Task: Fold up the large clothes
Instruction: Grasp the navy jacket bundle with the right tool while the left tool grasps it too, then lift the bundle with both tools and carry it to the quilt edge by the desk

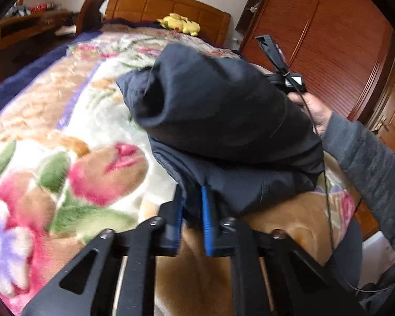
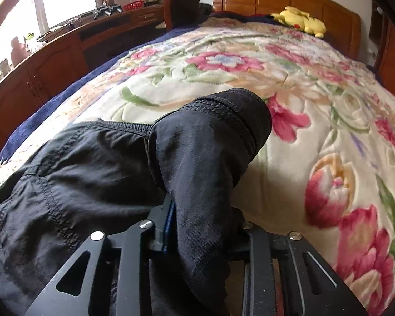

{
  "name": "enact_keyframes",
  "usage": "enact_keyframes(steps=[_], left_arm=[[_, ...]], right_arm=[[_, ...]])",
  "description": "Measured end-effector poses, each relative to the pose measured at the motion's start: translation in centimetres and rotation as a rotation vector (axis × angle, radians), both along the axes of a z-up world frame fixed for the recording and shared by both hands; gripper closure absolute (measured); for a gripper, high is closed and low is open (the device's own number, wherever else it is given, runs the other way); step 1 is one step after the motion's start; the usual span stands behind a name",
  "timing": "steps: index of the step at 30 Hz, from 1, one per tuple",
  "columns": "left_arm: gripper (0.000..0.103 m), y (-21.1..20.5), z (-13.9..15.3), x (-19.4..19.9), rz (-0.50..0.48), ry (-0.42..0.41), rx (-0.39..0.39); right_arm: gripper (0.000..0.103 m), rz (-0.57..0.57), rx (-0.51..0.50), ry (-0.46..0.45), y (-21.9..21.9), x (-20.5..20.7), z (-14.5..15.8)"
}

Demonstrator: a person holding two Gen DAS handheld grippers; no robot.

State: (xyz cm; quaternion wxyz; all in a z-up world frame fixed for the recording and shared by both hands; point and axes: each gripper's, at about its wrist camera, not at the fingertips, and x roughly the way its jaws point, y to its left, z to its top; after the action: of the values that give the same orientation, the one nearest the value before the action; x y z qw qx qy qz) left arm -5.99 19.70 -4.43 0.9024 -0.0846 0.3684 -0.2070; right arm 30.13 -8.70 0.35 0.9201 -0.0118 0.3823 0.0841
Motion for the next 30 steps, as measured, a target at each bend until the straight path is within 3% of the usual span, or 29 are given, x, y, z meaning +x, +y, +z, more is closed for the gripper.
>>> enact_keyframes(steps=[9, 15, 21, 30], left_arm=[[0.096, 1.6, 2.8, -1.6, 0.108, -0.128, 0.034], [0.097, 6.8, 3.4, -1.6, 0.169, -0.161, 0.056], [0.097, 13.0, 3.8, -2.8, 0.268, -0.196, 0.114], [0.097, 25.3, 3.3, -4.2, 0.524, -0.196, 0.173]], right_arm=[[0.089, -0.001, -0.064, -0.092, 2.4, -3.7, 4.0], [0.089, 0.086, -0.093, -0.119, 7.0, -4.2, 5.0], [0.09, 0.182, -0.108, -0.139, 14.9, -2.4, 5.8], [0.09, 0.356, -0.127, -0.18, 29.3, 1.4, 6.6]])
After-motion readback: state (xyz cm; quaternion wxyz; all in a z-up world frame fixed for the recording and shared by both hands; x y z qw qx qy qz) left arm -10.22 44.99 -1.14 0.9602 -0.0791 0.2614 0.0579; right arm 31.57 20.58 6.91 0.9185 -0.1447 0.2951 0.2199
